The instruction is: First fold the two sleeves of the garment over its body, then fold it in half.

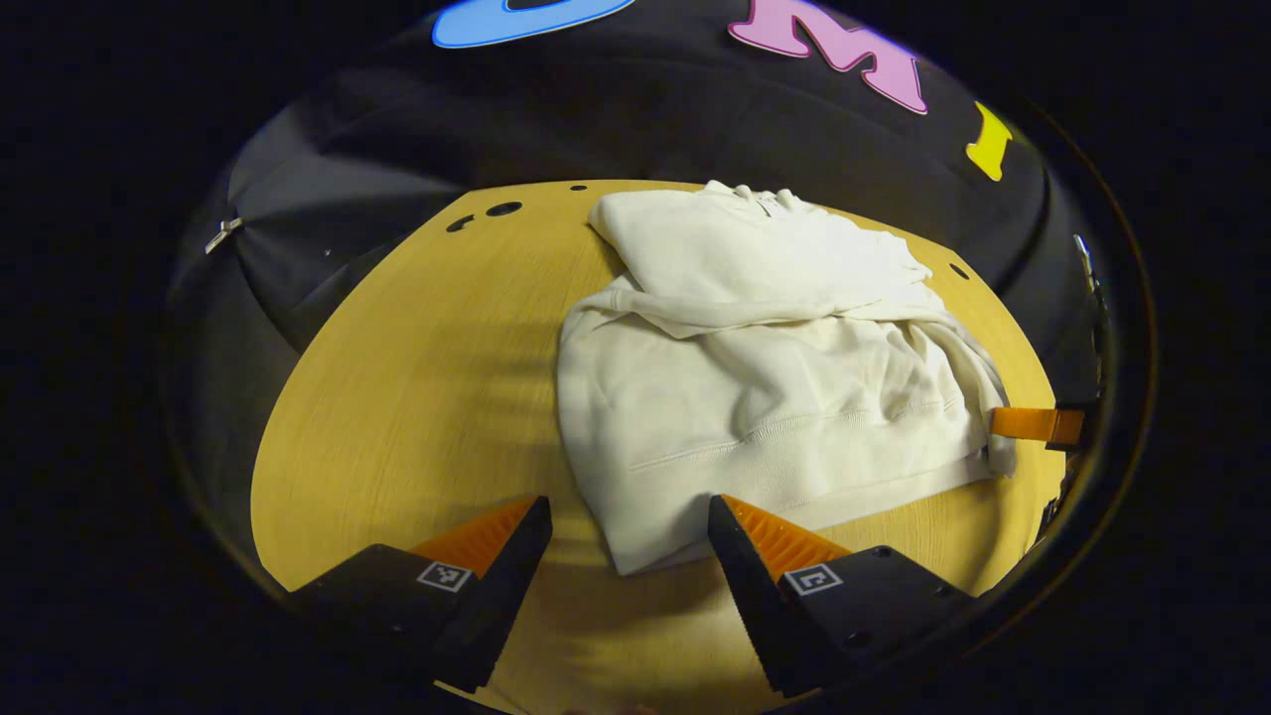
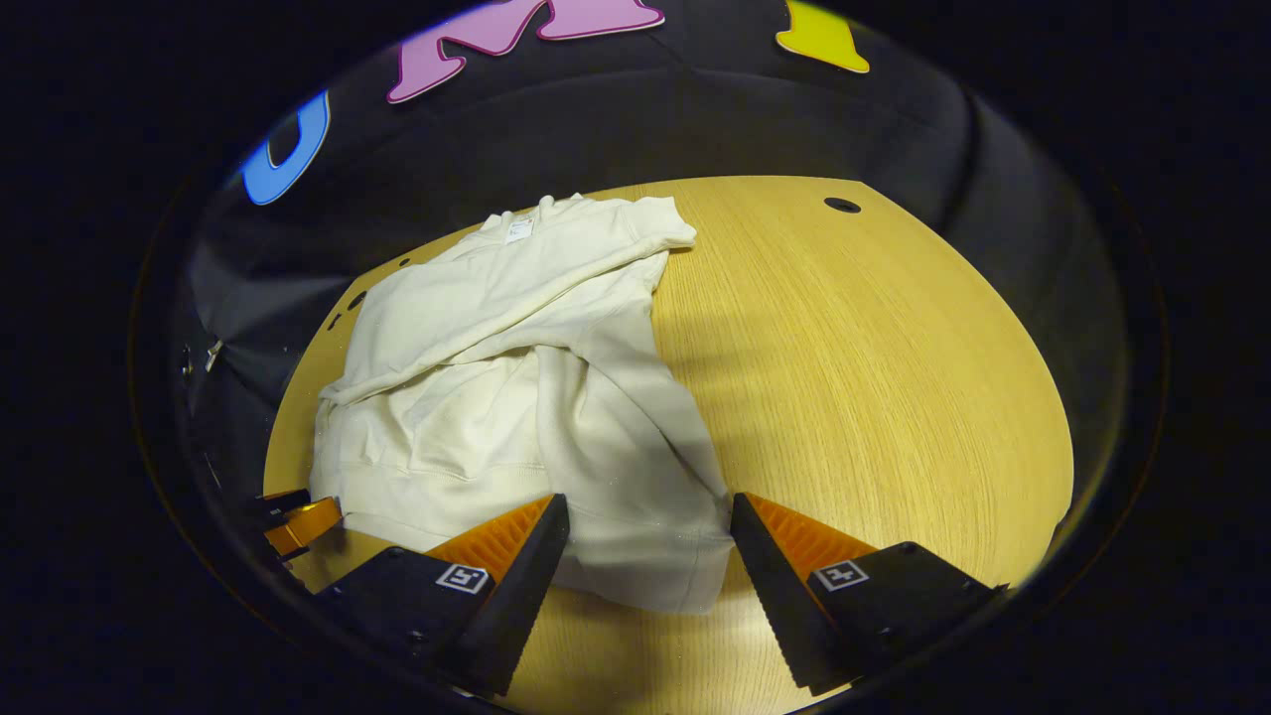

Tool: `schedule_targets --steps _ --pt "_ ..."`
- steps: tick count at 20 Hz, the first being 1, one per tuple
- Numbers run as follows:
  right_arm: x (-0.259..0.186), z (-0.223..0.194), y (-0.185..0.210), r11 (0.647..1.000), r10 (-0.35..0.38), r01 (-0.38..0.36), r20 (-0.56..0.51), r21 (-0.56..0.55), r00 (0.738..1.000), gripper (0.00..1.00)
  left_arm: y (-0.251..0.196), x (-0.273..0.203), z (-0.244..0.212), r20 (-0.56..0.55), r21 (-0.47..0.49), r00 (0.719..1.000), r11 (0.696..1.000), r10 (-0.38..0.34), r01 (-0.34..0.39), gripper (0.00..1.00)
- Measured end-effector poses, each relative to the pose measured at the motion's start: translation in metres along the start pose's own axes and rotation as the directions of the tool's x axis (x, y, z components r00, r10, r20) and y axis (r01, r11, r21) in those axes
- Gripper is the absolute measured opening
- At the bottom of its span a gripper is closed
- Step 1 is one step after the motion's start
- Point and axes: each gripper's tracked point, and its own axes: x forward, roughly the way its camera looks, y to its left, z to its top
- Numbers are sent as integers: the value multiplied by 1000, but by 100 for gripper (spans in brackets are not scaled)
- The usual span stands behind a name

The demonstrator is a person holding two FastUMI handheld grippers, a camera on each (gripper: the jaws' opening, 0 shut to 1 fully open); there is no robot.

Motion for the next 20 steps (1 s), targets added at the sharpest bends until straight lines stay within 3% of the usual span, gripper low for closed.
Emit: schedule_targets --steps 10,12,13,14,15,16,17,20 --pt "12 -12 3 999 -27 26 -27 -38 999 100 -7 3 -2 12 27 999 999 -37 37 96" --pt "12 -13 11 999 -9 8 -32 -34 999 87 -16 3 -1 14 58 998 996 -67 66 79" --pt "12 -13 17 999 7 -8 -31 -31 999 75 -20 4 -1 19 63 997 995 -77 76 75" --pt "12 -14 19 1000 7 -8 -38 -28 999 54 -25 4 -1 17 64 996 994 -86 85 61" --pt "14 -13 19 1000 6 -7 -43 -31 999 52 -29 4 -1 22 64 996 994 -90 88 41" --pt "14 -14 23 999 23 -24 -53 -32 998 64 -31 4 -1 21 62 995 994 -93 91 33" --pt "12 -16 27 999 37 -37 -77 -9 996 34 -33 4 0 25 60 995 994 -97 95 27" --pt "14 -14 28 998 56 -55 -78 16 995 23 -34 3 2 23 31 995 995 -100 100 10"
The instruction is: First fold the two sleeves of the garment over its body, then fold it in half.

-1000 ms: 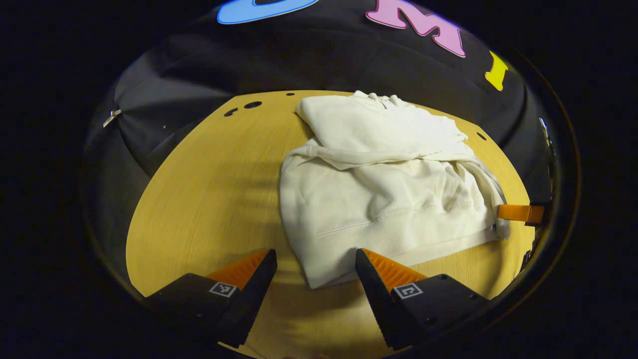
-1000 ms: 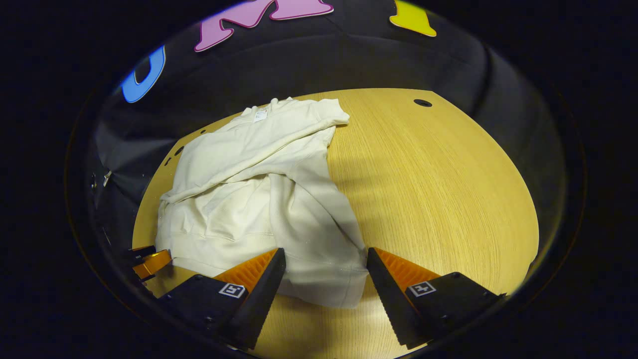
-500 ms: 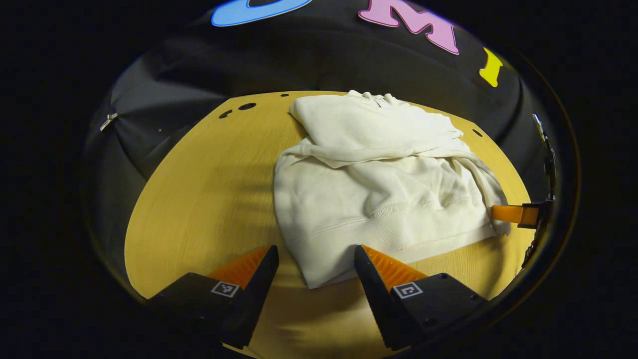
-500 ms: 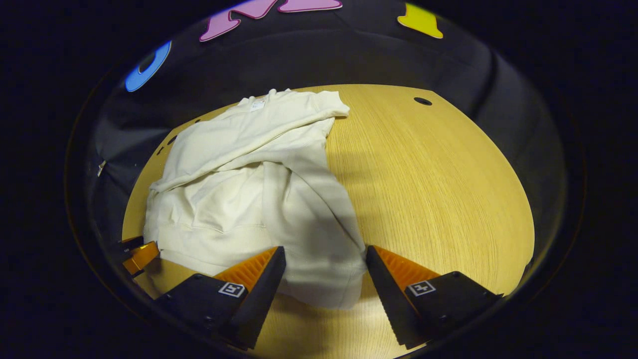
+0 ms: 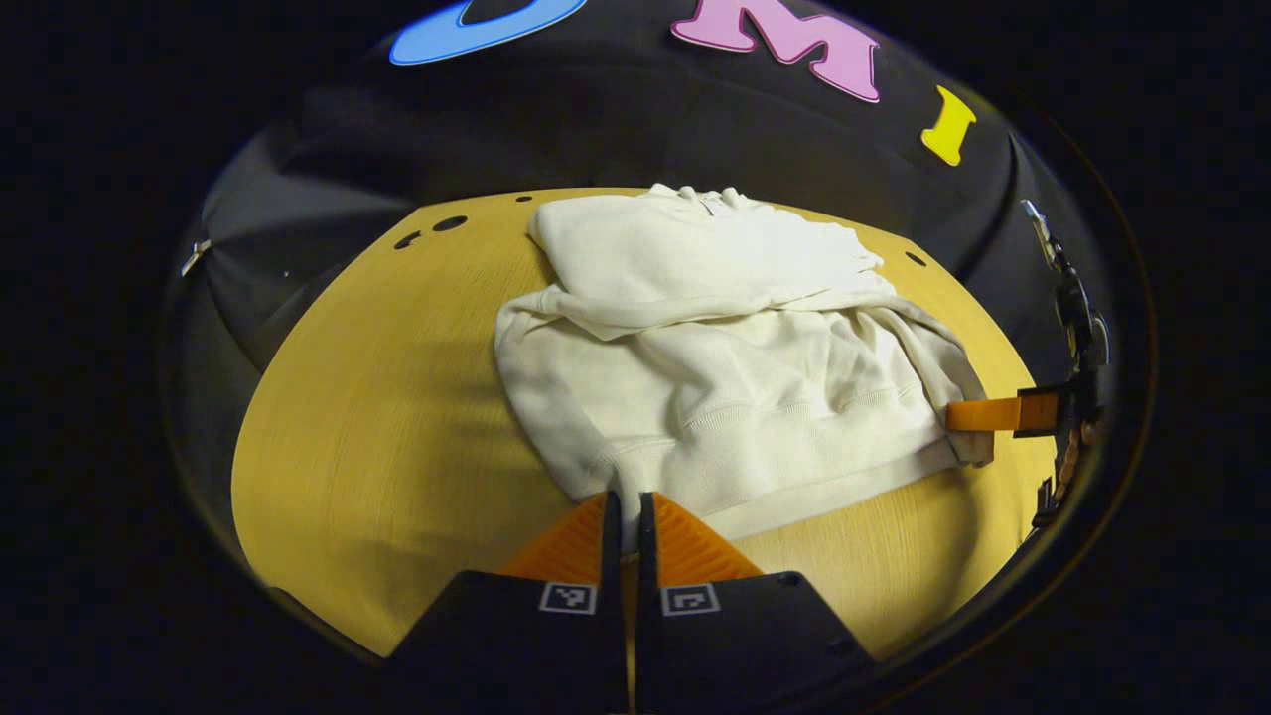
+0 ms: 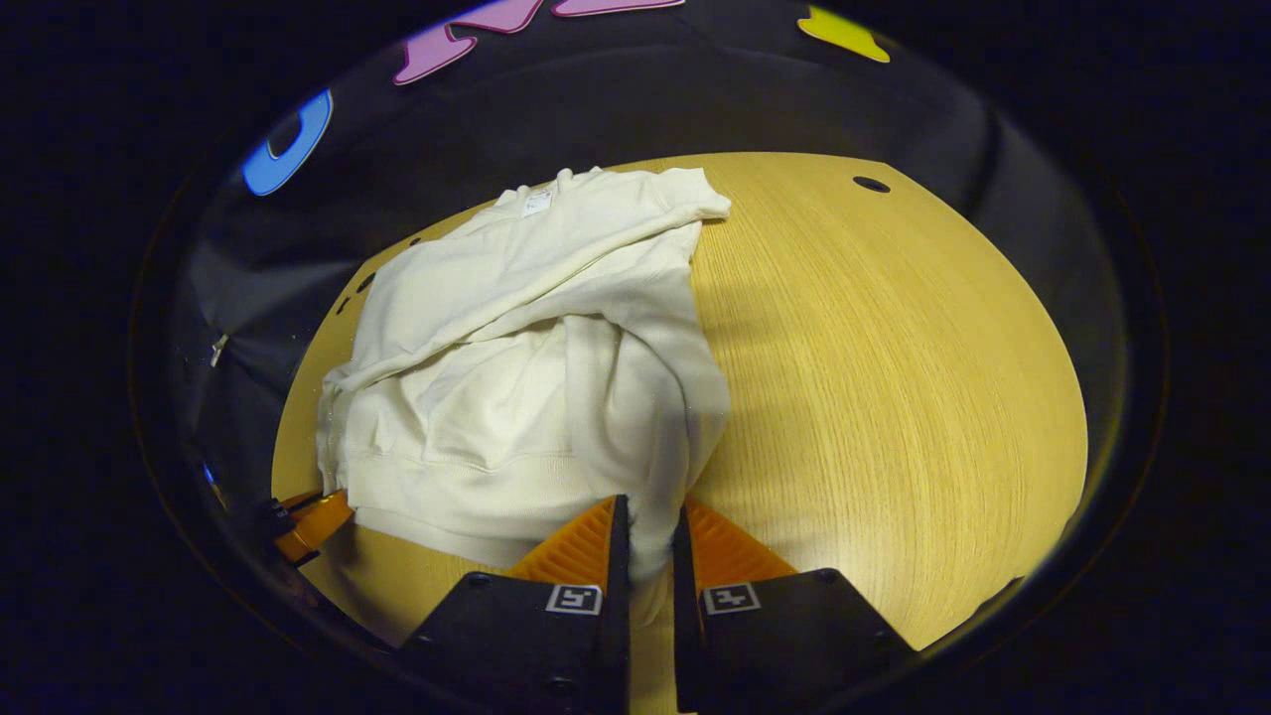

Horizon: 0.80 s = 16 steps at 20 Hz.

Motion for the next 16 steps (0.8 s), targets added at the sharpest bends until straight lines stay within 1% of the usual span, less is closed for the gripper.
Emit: schedule_targets --steps 1,2,6,9,11,13,16 --pt "4 0 1 1000 5 -5 -5 -1 1000 13 -1 0 1 -2 0 1000 1000 -4 4 7" --pt "-2 -1 3 1000 18 -18 -7 -11 1000 11 -1 0 1 -5 -2 1000 1000 -5 5 7" --pt "-7 9 6 1000 25 -25 9 -16 1000 11 1 -4 5 -29 -10 1000 1000 -4 3 7" --pt "-21 24 14 998 59 -58 27 -36 998 10 2 -12 16 -24 -63 1000 998 -19 17 6" --pt "-26 39 18 996 82 -80 49 -50 995 11 4 -20 30 -3 -86 1000 996 -30 30 6" --pt "-28 54 28 992 118 -115 67 -45 991 10 3 -29 48 20 -87 999 995 -39 41 6" --pt "-31 88 38 990 143 -140 108 -33 984 10 -2 -39 81 62 -80 997 995 -53 58 6"
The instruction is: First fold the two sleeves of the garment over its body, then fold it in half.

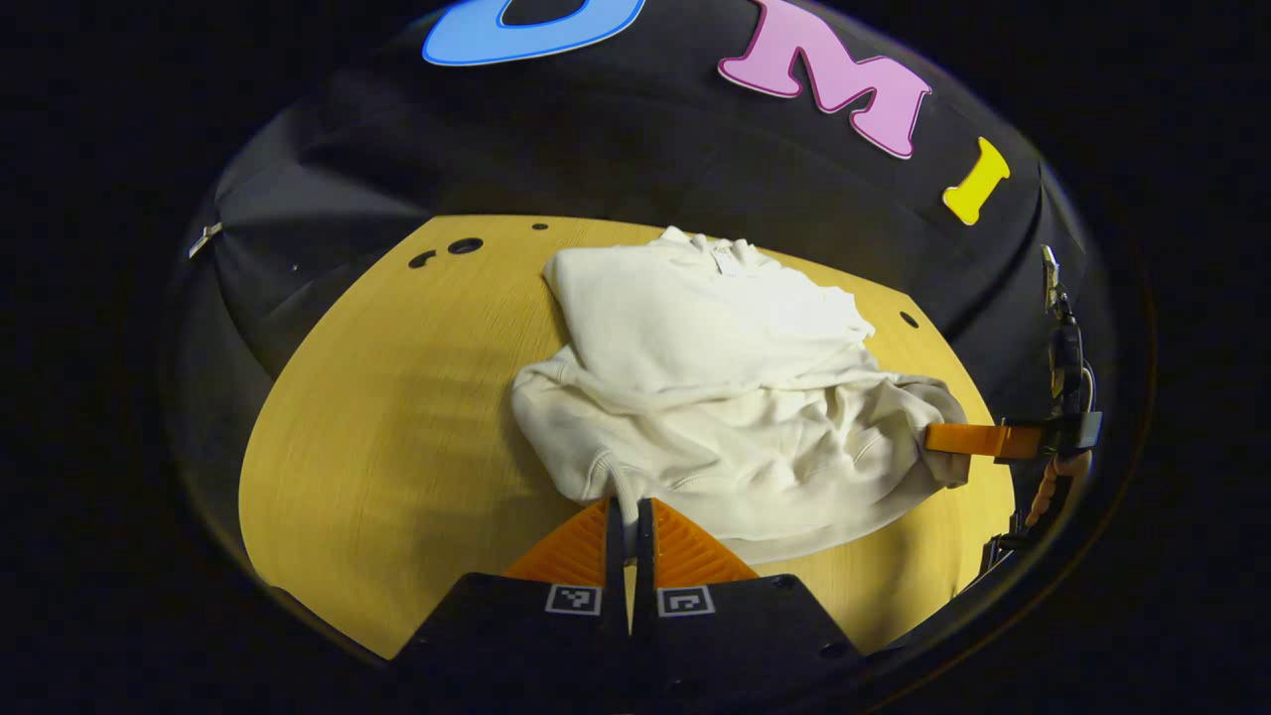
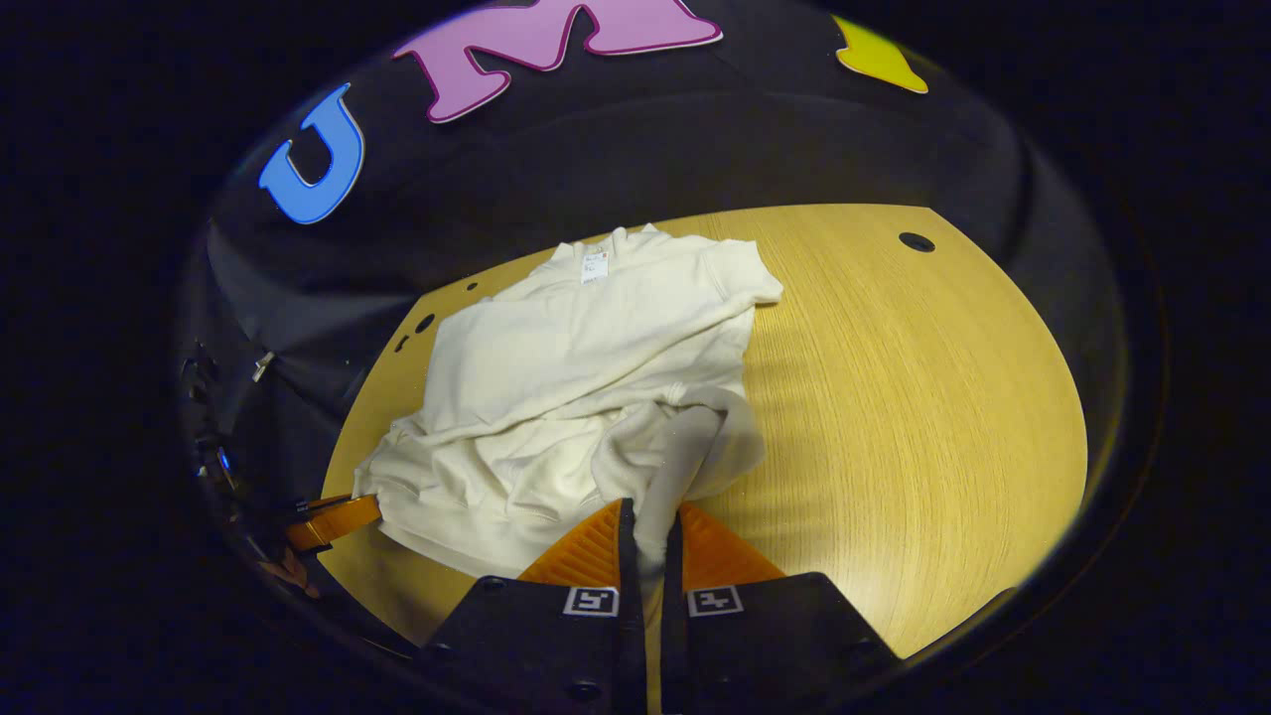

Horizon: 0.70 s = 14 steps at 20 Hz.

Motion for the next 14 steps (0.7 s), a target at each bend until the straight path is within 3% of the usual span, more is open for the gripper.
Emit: schedule_targets --steps 8,14 --pt "24 117 19 999 43 -44 132 7 990 10 -17 10 125 150 -9 988 999 -46 47 6" --pt "61 200 26 998 59 -52 223 -36 973 10 -7 51 208 231 -90 972 994 -38 60 6"
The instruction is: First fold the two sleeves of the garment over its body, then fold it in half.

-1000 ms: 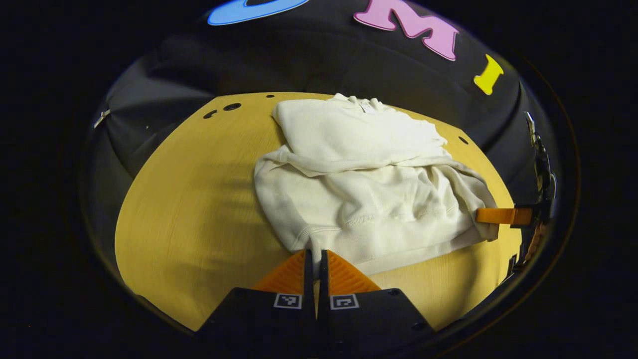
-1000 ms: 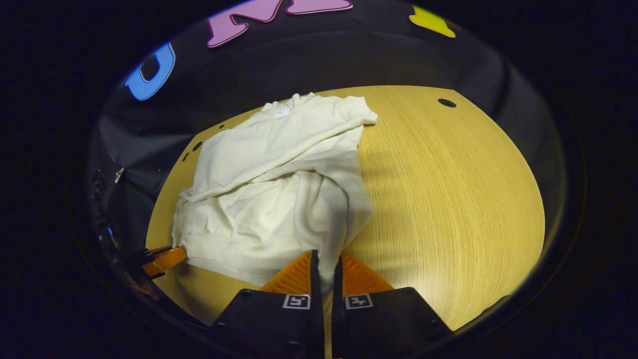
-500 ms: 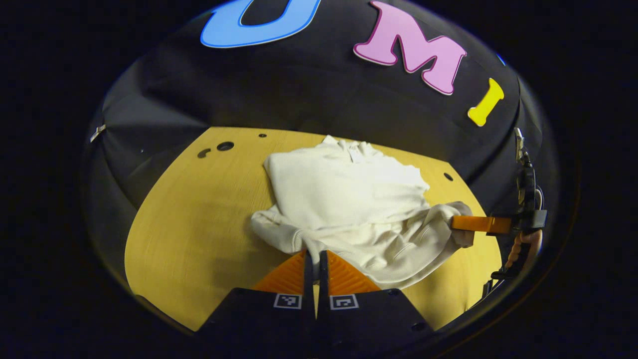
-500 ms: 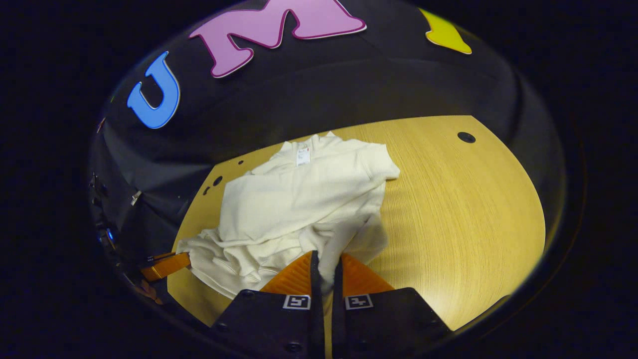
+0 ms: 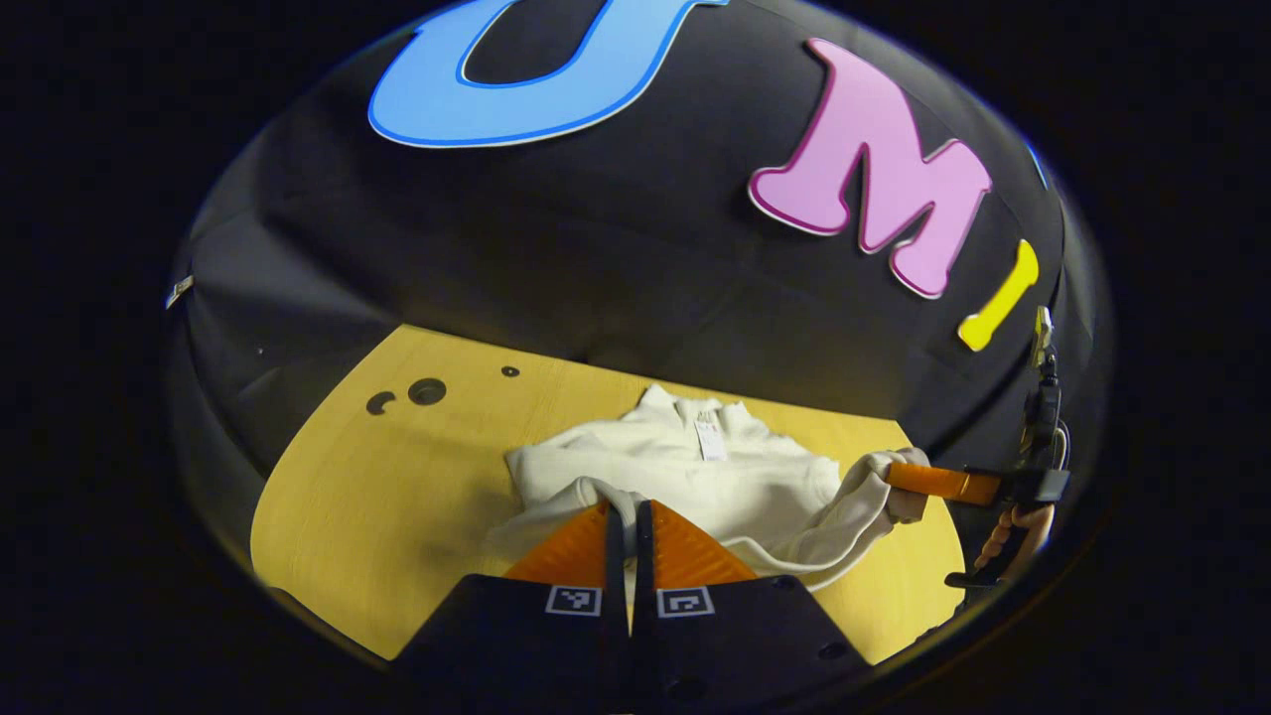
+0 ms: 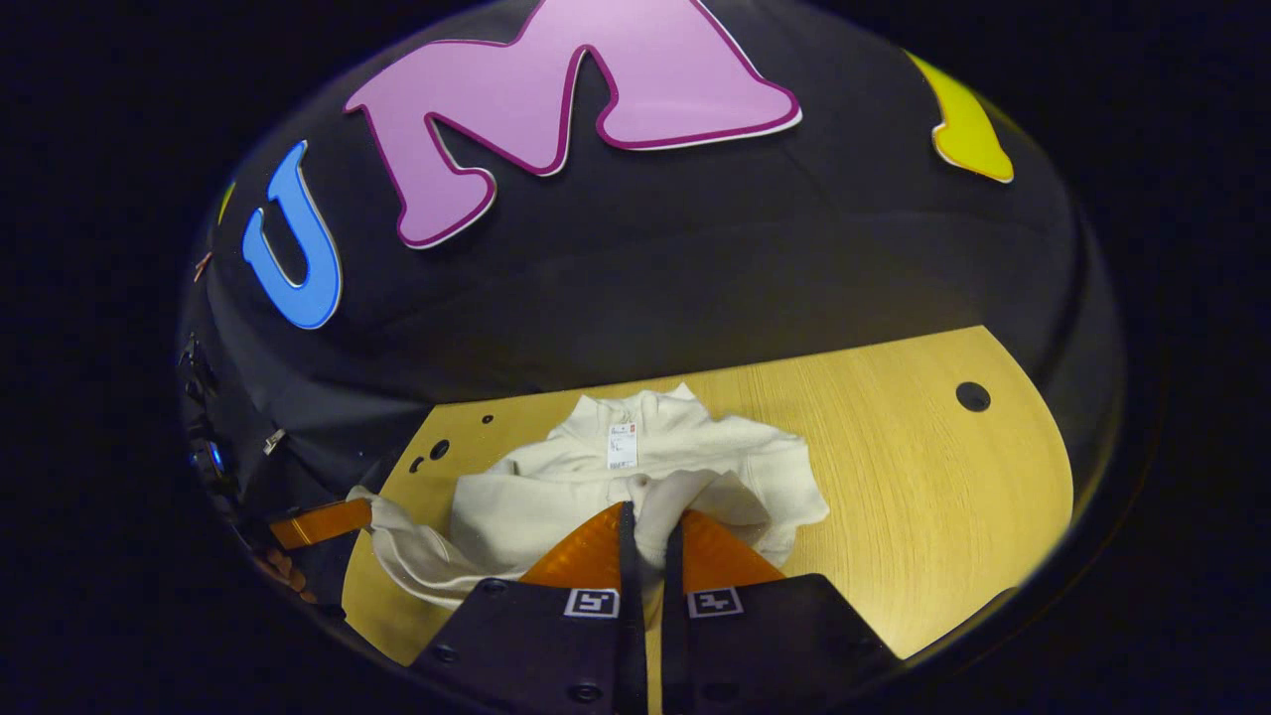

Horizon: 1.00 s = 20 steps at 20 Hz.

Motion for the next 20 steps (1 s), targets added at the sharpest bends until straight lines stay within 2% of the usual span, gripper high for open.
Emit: schedule_targets --steps 5,9,14,15,16,17,19,20 --pt "51 30 -17 999 -27 25 55 33 998 10 18 65 35 50 -45 998 999 24 -22 6" --pt "92 36 -37 996 -64 59 72 74 995 10 37 123 40 55 -63 998 998 32 -28 6" --pt "131 24 -48 991 -113 107 74 82 991 11 51 176 31 51 -7 997 999 53 -52 6" --pt "137 19 -52 989 -120 114 59 94 991 13 54 182 31 59 17 996 998 67 -68 12" --pt "141 14 -54 988 -126 121 45 98 991 6 56 183 31 63 41 995 996 76 -78 9" --pt "144 10 -57 987 -137 134 40 87 990 27 56 183 32 65 61 994 994 88 -92 24" --pt "145 6 -55 990 -130 128 42 51 991 36 58 182 31 57 84 993 990 107 -112 54" --pt "142 4 -52 992 -125 124 46 30 991 52 58 177 31 55 83 992 989 115 -120 69"
